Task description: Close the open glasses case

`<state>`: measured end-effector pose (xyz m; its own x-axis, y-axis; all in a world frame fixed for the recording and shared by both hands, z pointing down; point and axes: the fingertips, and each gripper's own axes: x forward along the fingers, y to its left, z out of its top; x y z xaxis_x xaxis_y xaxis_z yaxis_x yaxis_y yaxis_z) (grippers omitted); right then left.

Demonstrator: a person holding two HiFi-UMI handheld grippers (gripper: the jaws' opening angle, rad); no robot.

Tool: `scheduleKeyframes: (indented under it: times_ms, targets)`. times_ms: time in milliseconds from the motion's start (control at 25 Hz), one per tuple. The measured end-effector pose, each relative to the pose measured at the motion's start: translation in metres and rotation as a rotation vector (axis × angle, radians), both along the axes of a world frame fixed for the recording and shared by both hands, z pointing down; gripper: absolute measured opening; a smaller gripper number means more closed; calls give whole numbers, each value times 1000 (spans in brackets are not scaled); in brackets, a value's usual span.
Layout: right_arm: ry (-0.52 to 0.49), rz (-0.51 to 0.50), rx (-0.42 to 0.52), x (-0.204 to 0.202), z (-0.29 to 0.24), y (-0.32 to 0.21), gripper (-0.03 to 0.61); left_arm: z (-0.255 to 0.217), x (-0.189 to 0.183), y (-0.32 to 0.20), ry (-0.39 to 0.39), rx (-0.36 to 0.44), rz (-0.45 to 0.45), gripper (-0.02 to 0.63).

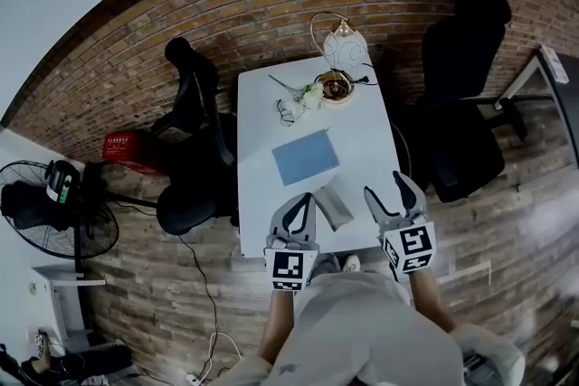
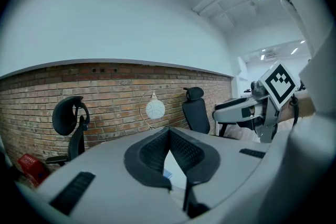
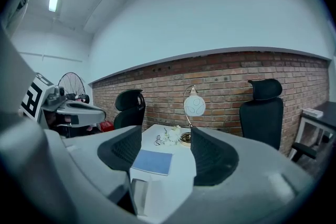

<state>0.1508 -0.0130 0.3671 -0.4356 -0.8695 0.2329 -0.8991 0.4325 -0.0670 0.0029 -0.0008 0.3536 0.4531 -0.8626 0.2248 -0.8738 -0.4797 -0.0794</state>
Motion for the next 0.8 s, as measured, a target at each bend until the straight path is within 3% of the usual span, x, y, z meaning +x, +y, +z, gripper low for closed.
scheduleKeyframes:
  times_ms: [800]
  targets:
    - [44,66,-118,-24,51,-36,293,58,-13,-47,39,-108,102,3]
